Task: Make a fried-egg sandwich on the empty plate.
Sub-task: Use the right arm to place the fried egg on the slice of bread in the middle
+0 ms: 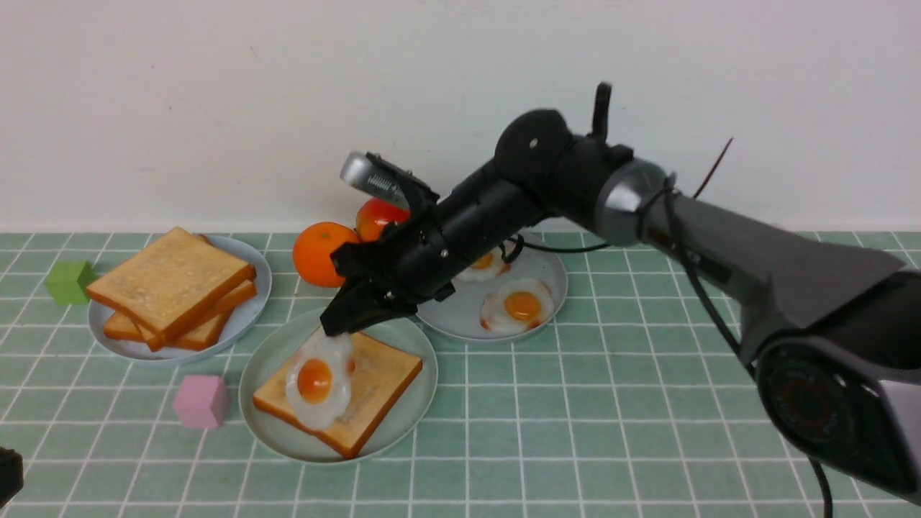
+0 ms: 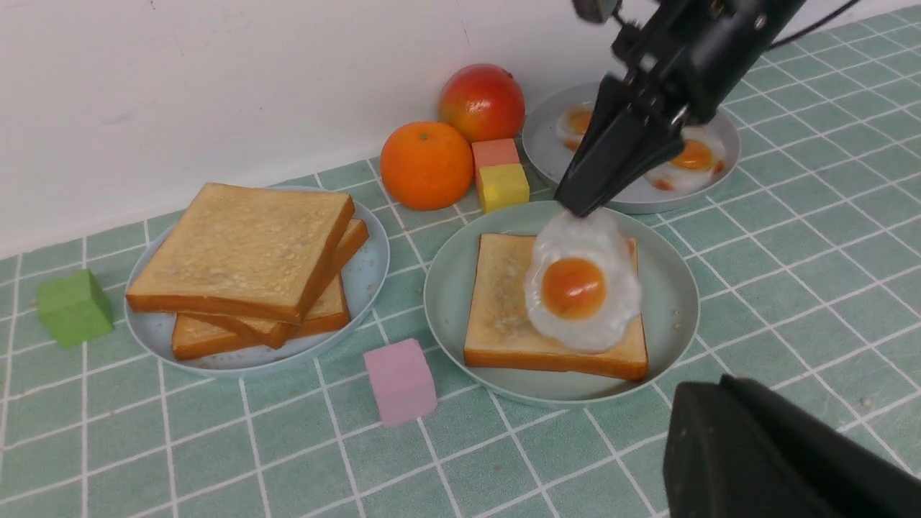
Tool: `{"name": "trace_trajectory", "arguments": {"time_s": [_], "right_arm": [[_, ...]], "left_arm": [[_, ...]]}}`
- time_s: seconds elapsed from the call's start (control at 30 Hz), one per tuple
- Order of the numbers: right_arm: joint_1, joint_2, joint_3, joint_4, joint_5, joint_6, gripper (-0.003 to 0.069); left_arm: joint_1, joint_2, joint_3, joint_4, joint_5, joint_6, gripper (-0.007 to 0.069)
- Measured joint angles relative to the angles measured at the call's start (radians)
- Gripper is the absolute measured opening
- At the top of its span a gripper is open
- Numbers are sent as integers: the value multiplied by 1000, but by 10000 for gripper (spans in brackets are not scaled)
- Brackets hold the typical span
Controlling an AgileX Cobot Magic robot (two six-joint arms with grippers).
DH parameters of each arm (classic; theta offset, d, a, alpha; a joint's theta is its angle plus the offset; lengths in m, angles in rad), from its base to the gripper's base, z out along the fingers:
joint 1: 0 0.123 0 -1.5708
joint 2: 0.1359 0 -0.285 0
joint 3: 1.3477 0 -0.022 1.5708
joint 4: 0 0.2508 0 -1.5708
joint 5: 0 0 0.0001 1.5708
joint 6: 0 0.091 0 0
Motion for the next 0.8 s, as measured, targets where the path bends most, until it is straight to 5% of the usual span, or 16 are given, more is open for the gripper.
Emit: {"name": "trace_trajectory", "arguments": {"time_s": [0.6,0.8], "right_arm": [[-20,62,0,-2,-121,-5,87],[-29,49,0,-123,-112,-5,344]], "left_arm": [[0,0,0,-15,0,0,17],[0,0,0,-24,0,0,20]]}}
